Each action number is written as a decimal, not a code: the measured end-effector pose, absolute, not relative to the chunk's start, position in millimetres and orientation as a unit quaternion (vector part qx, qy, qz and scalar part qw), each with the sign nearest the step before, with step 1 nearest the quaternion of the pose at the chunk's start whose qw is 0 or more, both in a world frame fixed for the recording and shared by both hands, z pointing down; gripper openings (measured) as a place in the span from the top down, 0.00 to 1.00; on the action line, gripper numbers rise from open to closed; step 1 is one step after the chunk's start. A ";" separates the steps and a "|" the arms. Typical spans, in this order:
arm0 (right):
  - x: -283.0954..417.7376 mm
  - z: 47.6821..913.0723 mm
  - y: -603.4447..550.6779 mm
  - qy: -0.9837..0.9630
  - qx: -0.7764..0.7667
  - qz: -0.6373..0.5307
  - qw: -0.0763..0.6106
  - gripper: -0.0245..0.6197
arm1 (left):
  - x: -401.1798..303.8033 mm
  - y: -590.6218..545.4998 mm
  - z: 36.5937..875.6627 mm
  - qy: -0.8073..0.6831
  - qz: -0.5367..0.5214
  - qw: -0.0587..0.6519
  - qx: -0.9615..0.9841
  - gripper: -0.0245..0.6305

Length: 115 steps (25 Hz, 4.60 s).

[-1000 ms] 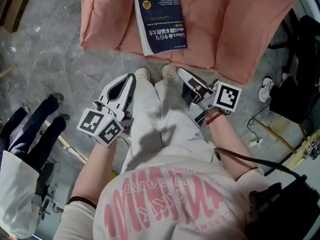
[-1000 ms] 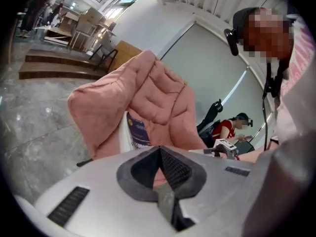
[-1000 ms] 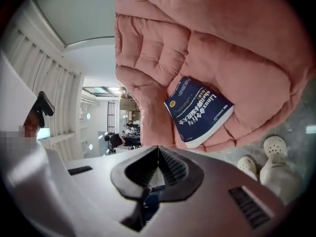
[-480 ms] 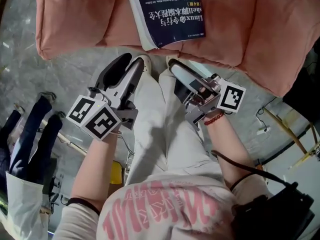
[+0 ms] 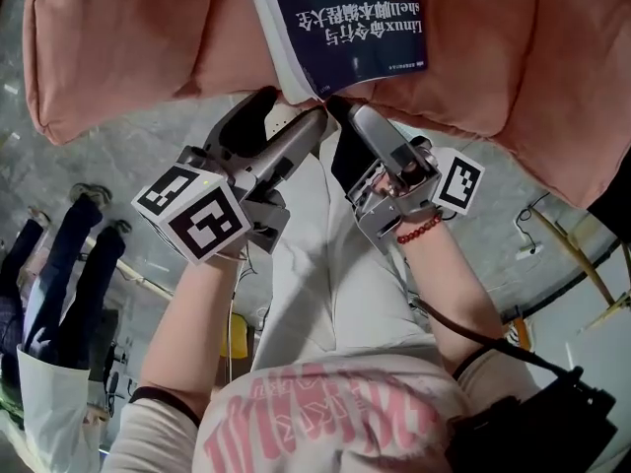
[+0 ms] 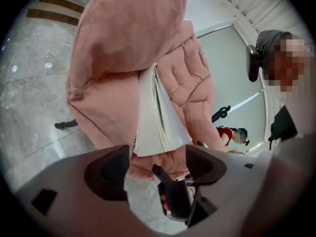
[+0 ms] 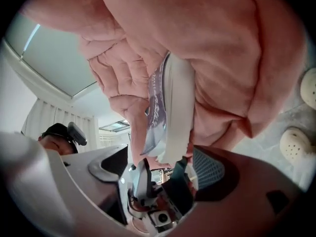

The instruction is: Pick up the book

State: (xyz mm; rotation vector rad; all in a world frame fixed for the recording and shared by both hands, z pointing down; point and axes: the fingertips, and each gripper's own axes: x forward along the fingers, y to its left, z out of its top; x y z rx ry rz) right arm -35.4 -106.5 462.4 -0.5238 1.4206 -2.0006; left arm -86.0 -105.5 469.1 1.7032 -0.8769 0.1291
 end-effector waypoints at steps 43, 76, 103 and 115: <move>-26.3 459.8 -111.2 0.503 -0.169 -0.758 0.379 0.33 | -61.2 -134.1 471.0 -0.364 -0.033 0.698 0.616 0.66; 18.3 505.9 -169.0 0.470 -0.289 -0.738 0.389 0.66 | -56.4 -134.2 474.1 -0.297 -0.103 0.763 0.566 0.67; 22.3 497.5 -166.6 0.467 -0.316 -0.747 0.353 0.67 | -59.0 -127.5 474.6 -0.322 -0.086 0.736 0.589 0.67; 20.7 497.8 -169.3 0.473 -0.276 -0.729 0.411 0.67 | -62.4 -128.2 476.6 -0.323 -0.067 0.703 0.630 0.65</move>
